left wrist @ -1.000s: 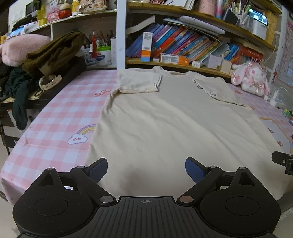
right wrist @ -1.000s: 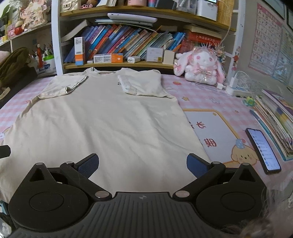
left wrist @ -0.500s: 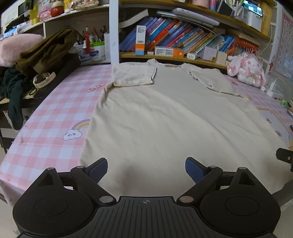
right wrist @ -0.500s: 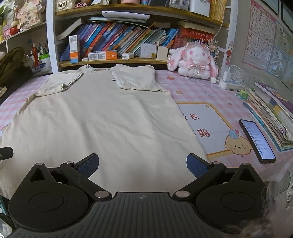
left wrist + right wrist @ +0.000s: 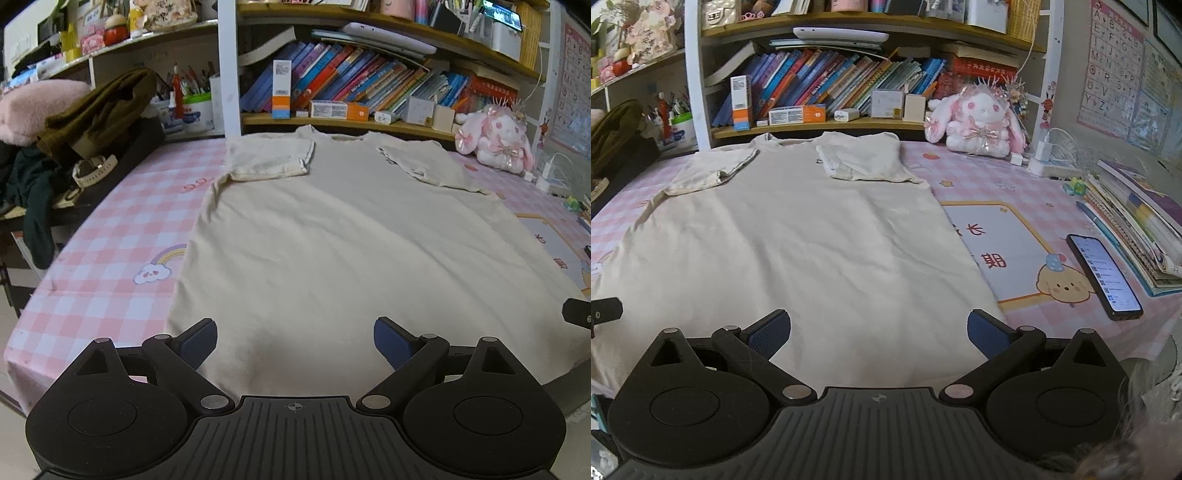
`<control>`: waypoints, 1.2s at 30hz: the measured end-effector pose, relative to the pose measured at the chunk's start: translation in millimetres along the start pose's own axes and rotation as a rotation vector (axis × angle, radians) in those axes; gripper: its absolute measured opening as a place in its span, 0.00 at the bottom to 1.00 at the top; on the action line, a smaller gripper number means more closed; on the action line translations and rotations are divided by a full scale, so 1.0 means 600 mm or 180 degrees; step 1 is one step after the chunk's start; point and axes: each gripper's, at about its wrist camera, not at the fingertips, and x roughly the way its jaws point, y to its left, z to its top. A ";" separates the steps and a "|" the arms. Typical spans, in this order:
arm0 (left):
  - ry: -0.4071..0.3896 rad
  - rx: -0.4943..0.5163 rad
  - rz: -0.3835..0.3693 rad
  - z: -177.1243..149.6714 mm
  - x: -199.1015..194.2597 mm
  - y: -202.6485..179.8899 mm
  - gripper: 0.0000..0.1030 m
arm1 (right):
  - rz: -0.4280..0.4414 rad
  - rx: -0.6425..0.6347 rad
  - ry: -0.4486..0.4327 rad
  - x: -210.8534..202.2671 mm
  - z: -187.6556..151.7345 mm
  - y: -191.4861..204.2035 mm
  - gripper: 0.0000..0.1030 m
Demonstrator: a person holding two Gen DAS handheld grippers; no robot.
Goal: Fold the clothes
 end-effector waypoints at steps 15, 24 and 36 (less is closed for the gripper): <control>-0.0165 0.0401 0.0098 -0.015 -0.018 -0.015 0.91 | 0.0114 0.0030 0.0074 -0.008 -0.007 -0.011 1.00; -0.0109 0.0309 0.0069 -0.023 -0.023 -0.006 0.91 | 0.0168 0.0001 0.0087 -0.014 -0.014 -0.007 1.00; 0.0051 -0.0085 -0.0156 -0.040 -0.028 0.037 0.91 | 0.0149 0.0071 0.0125 -0.016 -0.024 -0.017 1.00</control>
